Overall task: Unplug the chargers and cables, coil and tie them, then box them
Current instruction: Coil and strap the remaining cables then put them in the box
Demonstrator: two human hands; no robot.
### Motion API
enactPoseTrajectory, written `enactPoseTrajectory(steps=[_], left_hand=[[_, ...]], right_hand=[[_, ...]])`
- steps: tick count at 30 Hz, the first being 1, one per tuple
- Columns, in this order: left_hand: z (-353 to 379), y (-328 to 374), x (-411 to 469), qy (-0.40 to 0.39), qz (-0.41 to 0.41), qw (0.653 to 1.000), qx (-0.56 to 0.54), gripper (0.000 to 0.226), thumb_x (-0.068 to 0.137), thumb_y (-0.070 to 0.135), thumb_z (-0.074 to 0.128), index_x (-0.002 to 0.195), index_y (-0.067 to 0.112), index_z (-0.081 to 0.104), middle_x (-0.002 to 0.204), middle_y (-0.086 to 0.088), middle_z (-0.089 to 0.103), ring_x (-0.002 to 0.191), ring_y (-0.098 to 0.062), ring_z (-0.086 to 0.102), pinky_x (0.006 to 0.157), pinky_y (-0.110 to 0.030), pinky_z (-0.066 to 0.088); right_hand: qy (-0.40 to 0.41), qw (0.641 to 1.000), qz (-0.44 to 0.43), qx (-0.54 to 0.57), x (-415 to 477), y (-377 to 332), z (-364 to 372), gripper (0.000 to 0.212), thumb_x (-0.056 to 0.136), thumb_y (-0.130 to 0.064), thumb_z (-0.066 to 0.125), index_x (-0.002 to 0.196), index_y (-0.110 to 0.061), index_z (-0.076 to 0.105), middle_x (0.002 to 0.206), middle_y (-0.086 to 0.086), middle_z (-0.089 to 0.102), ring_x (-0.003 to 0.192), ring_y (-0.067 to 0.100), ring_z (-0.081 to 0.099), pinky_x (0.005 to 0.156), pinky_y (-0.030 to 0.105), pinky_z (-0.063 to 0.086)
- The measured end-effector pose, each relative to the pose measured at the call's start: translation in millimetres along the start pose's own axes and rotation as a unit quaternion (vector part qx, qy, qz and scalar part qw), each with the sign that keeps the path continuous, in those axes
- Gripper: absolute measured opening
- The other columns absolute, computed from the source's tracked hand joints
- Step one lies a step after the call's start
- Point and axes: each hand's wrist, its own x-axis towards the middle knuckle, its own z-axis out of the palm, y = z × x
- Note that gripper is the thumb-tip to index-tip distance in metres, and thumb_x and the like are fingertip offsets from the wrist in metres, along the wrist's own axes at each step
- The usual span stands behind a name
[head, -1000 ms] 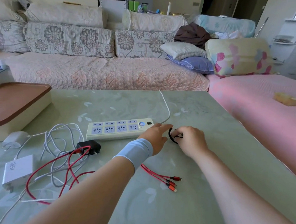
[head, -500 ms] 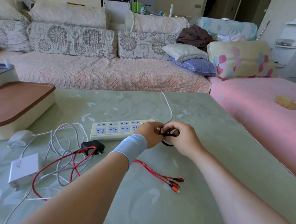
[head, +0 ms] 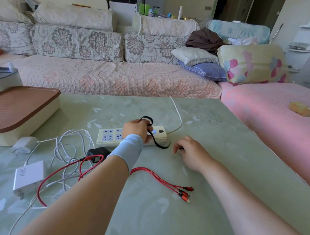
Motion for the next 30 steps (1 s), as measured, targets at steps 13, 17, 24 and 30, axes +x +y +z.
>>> enactPoseTrajectory(steps=[13, 17, 24, 30], left_hand=[[-8, 4, -15, -0.079, -0.001, 0.993, 0.083, 0.012, 0.082, 0.021, 0.07, 0.082, 0.01, 0.075, 0.067, -0.003, 0.065, 0.044, -0.018, 0.059, 0.053, -0.026, 0.056], [-15, 6, -28, -0.104, -0.029, 0.993, 0.051, 0.013, 0.085, 0.021, 0.07, 0.083, 0.008, 0.07, 0.079, -0.005, 0.066, 0.056, -0.019, 0.06, 0.057, -0.031, 0.059], [-31, 6, -29, -0.033, -0.069, 0.987, -0.142, 0.028, 0.096, 0.01, 0.051, 0.124, 0.007, 0.053, 0.076, -0.005, 0.056, 0.061, -0.016, 0.058, 0.042, -0.02, 0.051], [-44, 9, -35, 0.0, -0.108, 0.962, -0.253, 0.008, 0.097, 0.006, 0.049, 0.093, 0.003, 0.055, 0.039, 0.0, 0.058, 0.04, -0.016, 0.061, 0.04, -0.023, 0.05]], right_hand=[[0.04, 0.982, 0.018, 0.186, -4, -52, -17, 0.044, 0.084, -0.037, 0.06, 0.128, -0.039, 0.055, 0.114, -0.009, 0.062, 0.115, 0.016, 0.051, 0.102, 0.033, 0.038], [0.093, 0.967, 0.007, 0.235, 5, -75, -17, 0.026, 0.102, -0.04, 0.044, 0.093, -0.025, 0.063, 0.073, -0.006, 0.06, 0.068, 0.013, 0.056, 0.066, 0.03, 0.041], [0.009, 0.997, 0.023, 0.068, 8, -108, -16, 0.031, 0.105, -0.023, 0.033, 0.098, -0.016, 0.062, 0.095, 0.005, 0.062, 0.092, 0.028, 0.058, 0.071, 0.034, 0.042], [-0.004, 0.982, 0.066, 0.177, 9, -134, -14, 0.035, 0.101, -0.017, 0.036, 0.08, -0.025, 0.062, 0.089, 0.008, 0.063, 0.07, 0.021, 0.054, 0.055, 0.027, 0.037]])
